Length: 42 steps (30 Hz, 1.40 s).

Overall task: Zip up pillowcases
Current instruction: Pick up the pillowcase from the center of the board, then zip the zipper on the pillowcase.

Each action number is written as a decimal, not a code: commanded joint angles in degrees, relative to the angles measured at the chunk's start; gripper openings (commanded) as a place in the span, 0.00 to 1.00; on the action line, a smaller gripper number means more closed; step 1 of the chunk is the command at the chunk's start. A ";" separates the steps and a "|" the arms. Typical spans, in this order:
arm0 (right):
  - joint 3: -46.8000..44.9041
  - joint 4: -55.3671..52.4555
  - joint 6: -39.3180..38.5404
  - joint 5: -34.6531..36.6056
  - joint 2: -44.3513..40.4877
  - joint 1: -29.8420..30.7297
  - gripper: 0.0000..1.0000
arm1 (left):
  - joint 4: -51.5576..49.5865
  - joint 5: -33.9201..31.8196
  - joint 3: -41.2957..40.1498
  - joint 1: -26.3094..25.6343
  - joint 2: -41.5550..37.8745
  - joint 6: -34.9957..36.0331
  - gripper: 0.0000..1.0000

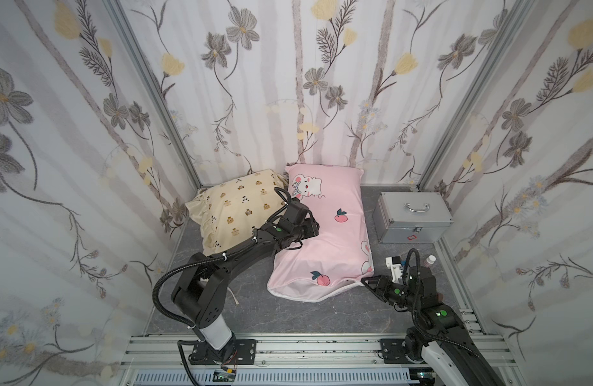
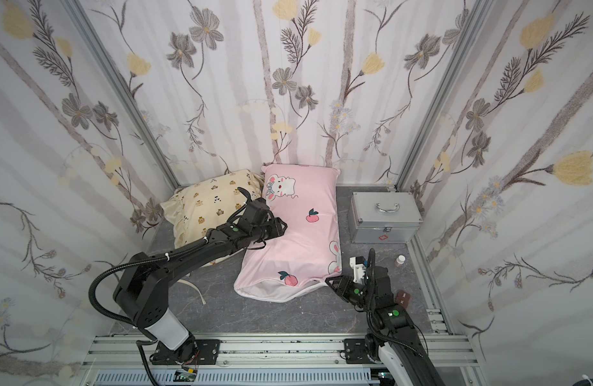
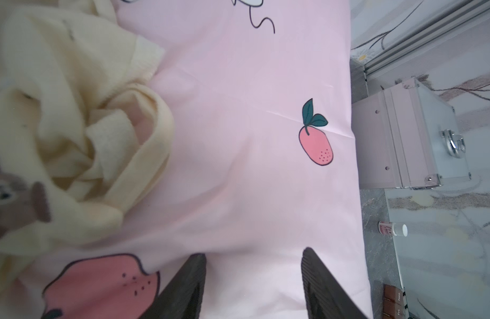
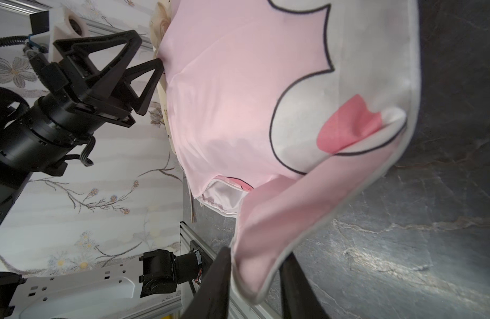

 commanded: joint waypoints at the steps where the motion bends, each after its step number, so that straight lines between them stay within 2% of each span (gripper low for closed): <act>1: -0.07 3.09 0.62 0.01 -0.08 -0.16 0.20 | -1.41 -1.82 -0.85 -0.38 -3.23 0.39 0.57; 5: -0.37 2.51 0.55 -0.76 -0.25 -0.25 0.04 | -3.93 -2.43 -2.65 -3.49 -9.00 -0.64 0.59; 7: -0.81 2.50 -0.01 -1.66 -0.63 -0.30 0.00 | -2.88 -1.39 -5.65 -6.67 -12.47 -3.65 0.60; 11: -0.86 3.92 -1.88 -5.16 -1.53 -0.86 0.00 | 5.26 5.32 -13.65 -12.12 -15.96 -12.24 0.61; 15: -0.94 7.25 -1.72 -9.67 -1.45 -1.75 0.00 | 18.99 12.05 -22.28 -15.83 -17.07 -23.07 0.60; 21: -1.56 13.63 1.34 -13.57 -0.30 -2.28 0.00 | 36.84 15.77 -26.37 -21.59 -13.05 -33.03 0.59; 22: -1.56 14.31 1.83 -13.85 -0.13 -2.42 0.00 | 37.78 15.92 -26.14 -22.21 -12.28 -33.44 0.58; 26: -1.84 17.84 4.18 -15.72 0.18 -2.67 0.00 | 31.29 13.59 -23.73 -24.23 -10.68 -30.35 0.57; 36: -3.47 23.56 8.71 -19.05 -0.07 -2.79 0.00 | 35.33 11.90 -24.38 -23.41 -7.02 -30.71 0.50; 42: -4.26 26.34 9.85 -19.43 0.73 -2.74 0.00 | 38.37 13.39 -23.12 -22.91 -4.99 -31.51 0.45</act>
